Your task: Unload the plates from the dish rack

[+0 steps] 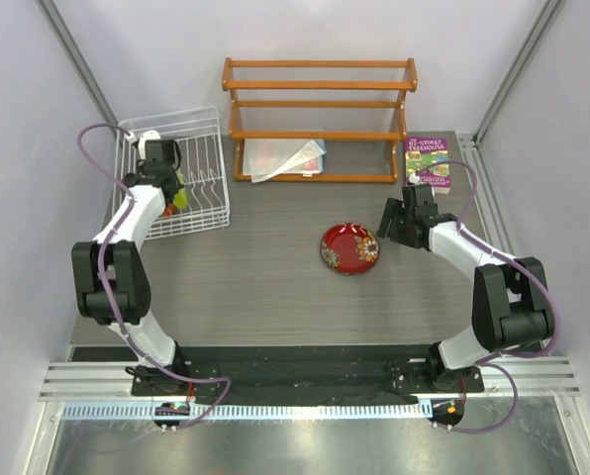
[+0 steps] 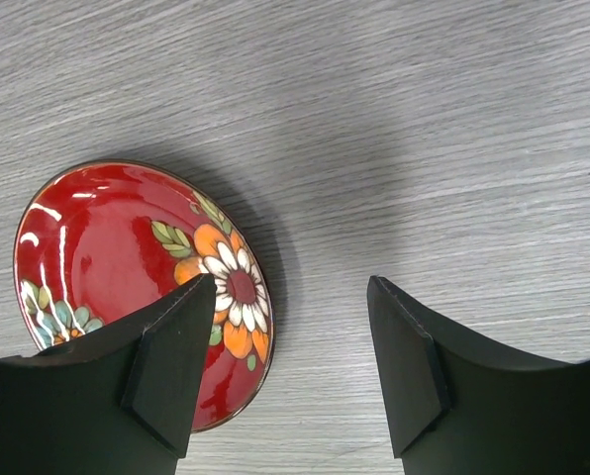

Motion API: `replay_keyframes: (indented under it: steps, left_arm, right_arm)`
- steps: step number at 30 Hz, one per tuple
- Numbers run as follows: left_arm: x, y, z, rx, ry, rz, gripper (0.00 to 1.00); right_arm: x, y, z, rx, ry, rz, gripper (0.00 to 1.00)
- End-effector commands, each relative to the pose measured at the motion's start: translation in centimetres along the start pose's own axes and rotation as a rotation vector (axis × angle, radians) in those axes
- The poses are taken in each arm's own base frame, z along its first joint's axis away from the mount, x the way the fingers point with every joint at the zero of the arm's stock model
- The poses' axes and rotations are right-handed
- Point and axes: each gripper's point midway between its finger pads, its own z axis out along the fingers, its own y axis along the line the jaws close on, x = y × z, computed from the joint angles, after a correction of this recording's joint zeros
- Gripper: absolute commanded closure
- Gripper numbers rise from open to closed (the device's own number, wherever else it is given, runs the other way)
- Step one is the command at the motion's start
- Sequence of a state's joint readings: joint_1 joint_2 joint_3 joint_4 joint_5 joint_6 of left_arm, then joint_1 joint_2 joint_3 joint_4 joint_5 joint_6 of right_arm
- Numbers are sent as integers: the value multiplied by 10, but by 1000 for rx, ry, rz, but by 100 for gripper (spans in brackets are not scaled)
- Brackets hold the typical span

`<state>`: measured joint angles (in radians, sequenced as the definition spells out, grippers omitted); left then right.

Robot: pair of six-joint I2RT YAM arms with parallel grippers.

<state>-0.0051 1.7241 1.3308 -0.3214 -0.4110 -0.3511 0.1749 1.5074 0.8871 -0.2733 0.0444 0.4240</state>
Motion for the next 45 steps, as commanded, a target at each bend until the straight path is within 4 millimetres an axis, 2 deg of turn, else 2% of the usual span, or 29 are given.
replay_keyframes:
  steps: [1, 2, 4, 5, 6, 8, 9, 10, 11, 12, 13, 14, 16, 17, 19, 20, 22, 24, 25, 26, 28, 32, 37, 40, 43, 45]
  left_arm:
    - [-57, 4, -49, 51, -144, -55, 100]
    - [-65, 7, -62, 62, -167, -61, 100]
    - [-67, 10, -73, 72, -178, -78, 100]
    - [-71, 10, -86, 96, -186, -99, 100]
    - [-72, 5, -94, 140, -184, -137, 100]
    - [-62, -18, -109, 296, -147, -181, 100]
    - [-67, -25, -126, 370, -168, -206, 100]
    - [-55, -31, -128, 414, -135, -242, 100]
    - [-51, -40, -139, 485, -117, -261, 100]
    - [-54, -47, -151, 549, -127, -283, 100]
    - [-41, -55, -153, 598, -81, -316, 100]
    - [-35, -69, -163, 674, -55, -314, 100]
    - [-27, -84, -173, 749, -34, -335, 100]
    - [-14, -98, -180, 803, 6, -321, 100]
    - [-7, -115, -188, 873, 22, -313, 100]
    - [5, -130, -195, 914, 62, -304, 100]
    - [16, -147, -202, 964, 96, -282, 100]
    - [33, -166, -216, 1018, 146, -265, 100]
    - [33, -175, -221, 1055, 141, -269, 100]
    - [42, -183, -230, 1081, 165, -263, 100]
    - [49, -191, -234, 1093, 178, -251, 100]
    - [65, -209, -249, 1140, 202, -228, 100]
    - [83, -221, -261, 1165, 224, -194, 100]
    - [92, -223, -260, 1148, 235, -191, 100]
    - [100, -223, -259, 1141, 241, -182, 100]
    - [100, -224, -258, 1138, 238, -175, 100]
  right_arm:
    - [-7, 7, -10, -38, -34, -6, 32]
    - [-8, 8, -12, -42, -37, -6, 32]
    - [-10, 7, -18, -43, -50, -6, 32]
    - [-11, 10, -22, -56, -57, -7, 31]
    - [-10, 11, -24, -64, -59, -10, 31]
    - [-18, 22, -37, -119, -85, -16, 30]
    - [-22, 27, -42, -135, -100, -13, 30]
    - [-29, 30, -50, -143, -131, -8, 29]
    - [-33, 33, -56, -150, -138, -8, 28]
    - [-34, 41, -61, -187, -134, -15, 24]
    - [-35, 47, -66, -215, -135, -14, 23]
    - [-41, 55, -73, -248, -156, -14, 22]
    - [-38, 76, -82, -342, -155, -17, 21]
    - [-42, 88, -88, -397, -180, -16, 20]
    - [-37, 111, -97, -513, -160, -2, 20]
    - [-41, 123, -101, -570, -183, -1, 20]
    - [-36, 142, -105, -626, -176, -9, 19]
    - [-37, 158, -106, -678, -180, -15, 18]
    - [-35, 164, -107, -697, -173, -15, 18]
    - [-33, 173, -108, -737, -166, -8, 19]
    - [-28, 181, -102, -762, -143, 4, 18]
    - [-21, 201, -104, -851, -126, 0, 19]
    - [-20, 211, -102, -903, -120, 6, 20]
    - [-19, 215, -98, -925, -115, -1, 21]
    - [-16, 218, -90, -928, -85, -7, 31]
    - [-13, 220, -87, -937, -65, -6, 71]
